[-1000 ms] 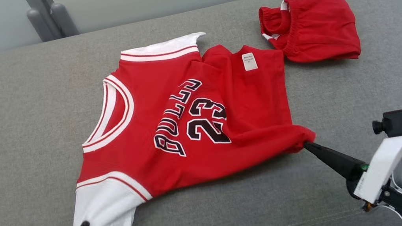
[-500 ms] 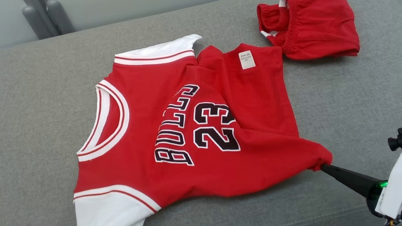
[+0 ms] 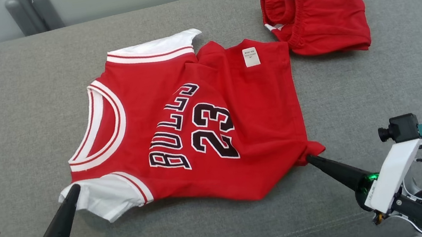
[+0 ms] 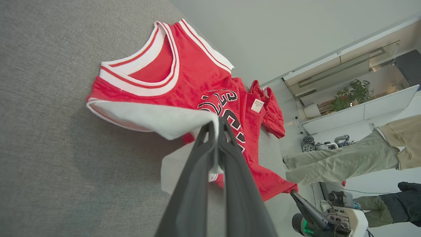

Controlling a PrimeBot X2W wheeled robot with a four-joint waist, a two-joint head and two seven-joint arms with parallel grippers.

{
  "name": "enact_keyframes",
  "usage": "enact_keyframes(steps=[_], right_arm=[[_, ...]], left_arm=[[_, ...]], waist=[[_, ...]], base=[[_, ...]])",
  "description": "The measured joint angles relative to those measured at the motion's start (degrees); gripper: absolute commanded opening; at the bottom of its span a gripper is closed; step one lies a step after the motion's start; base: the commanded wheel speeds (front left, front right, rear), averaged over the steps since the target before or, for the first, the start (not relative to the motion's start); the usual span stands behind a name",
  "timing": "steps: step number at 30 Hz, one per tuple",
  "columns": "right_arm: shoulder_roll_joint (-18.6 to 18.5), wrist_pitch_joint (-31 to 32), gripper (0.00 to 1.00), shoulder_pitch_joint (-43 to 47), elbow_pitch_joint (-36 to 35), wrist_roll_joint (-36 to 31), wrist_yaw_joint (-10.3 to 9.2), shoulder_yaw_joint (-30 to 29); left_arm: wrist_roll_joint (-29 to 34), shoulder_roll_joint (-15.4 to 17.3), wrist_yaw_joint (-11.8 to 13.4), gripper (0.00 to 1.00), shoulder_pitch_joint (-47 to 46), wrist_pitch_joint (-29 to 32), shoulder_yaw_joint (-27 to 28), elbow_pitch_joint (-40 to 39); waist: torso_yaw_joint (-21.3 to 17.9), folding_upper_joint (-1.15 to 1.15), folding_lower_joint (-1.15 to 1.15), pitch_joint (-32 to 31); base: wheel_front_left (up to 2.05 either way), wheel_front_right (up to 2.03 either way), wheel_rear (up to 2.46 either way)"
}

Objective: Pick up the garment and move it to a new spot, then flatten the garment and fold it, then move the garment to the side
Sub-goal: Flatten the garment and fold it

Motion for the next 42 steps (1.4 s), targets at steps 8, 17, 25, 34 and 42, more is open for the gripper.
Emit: enact_keyframes(steps=[8, 17, 25, 34, 42], right_arm=[[2.3, -0.1, 0.00, -3.6, 4.3, 1.6, 0.00, -2.1], [4.9, 1.4, 0.00, -6.2, 7.3, 1.6, 0.00, -2.2], [6.7, 0.5, 0.00, -10.2, 7.3, 0.7, 0.00, -4.1], [7.1, 2.1, 0.00, -14.4, 14.5, -1.6, 0.00, -3.3], [10.8, 2.2, 0.00, -17.8, 16.9, -2.6, 0.00, -2.9]], left_arm=[[-1.7, 0.7, 2.2, 0.00, -6.8, 1.4, 1.9, 5.6], [-1.2, 2.7, 5.3, 0.00, -13.1, 0.6, 5.7, 12.9], [-1.8, 2.2, 5.4, 0.00, -17.7, 3.0, 2.0, 15.0], [-1.2, 2.3, 6.4, 0.00, -25.7, 5.5, -0.5, 20.6], [-0.6, 2.8, 6.9, 0.00, -30.0, 6.2, -1.2, 25.4]], waist=[[-1.4, 0.00, 0.00, 2.3], [-3.4, 0.00, 0.00, 4.9], [-3.9, 0.00, 0.00, 6.3], [-4.5, 0.00, 0.00, 8.9], [-5.5, 0.00, 0.00, 10.5]], base=[[0.00, 0.00, 0.00], [0.00, 0.00, 0.00], [0.00, 0.00, 0.00], [0.00, 0.00, 0.00], [0.00, 0.00, 0.00]])
